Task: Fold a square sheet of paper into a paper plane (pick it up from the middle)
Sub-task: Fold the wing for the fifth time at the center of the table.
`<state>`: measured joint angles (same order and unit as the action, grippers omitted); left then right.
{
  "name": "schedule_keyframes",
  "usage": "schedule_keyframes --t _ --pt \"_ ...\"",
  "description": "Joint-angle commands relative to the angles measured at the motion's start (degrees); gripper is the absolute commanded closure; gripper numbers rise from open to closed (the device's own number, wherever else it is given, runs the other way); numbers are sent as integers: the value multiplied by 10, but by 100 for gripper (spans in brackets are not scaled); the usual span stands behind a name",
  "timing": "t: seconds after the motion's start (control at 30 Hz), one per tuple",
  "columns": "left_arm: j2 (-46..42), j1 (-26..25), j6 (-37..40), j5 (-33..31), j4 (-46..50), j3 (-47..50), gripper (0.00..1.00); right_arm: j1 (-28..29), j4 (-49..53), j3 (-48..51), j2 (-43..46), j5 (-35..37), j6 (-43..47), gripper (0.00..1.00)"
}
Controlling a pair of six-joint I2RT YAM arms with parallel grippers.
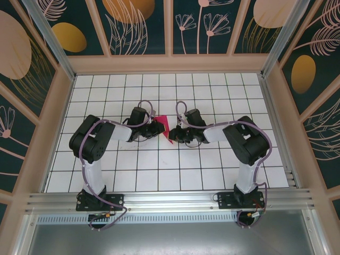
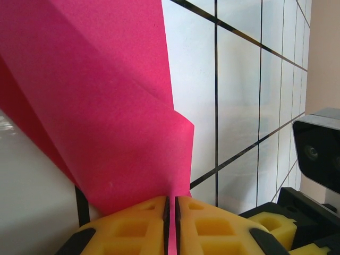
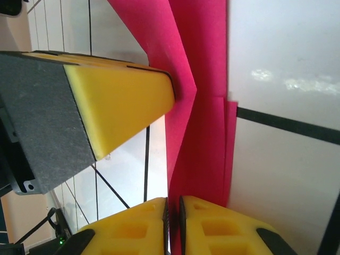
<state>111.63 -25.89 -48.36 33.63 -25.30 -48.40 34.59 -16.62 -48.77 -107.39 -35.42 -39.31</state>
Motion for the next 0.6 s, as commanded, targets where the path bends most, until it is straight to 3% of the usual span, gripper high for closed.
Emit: schedule_keyframes --t 0.0,0.23,0.57 --pt "45 -2 22 -69 54 7 84 4 21 9 12 6 15 88" --pt "45 -2 21 -69 54 8 84 6 62 -8 -8 26 32 92" --pt "47 -2 20 -69 55 6 84 12 84 -13 22 16 41 88"
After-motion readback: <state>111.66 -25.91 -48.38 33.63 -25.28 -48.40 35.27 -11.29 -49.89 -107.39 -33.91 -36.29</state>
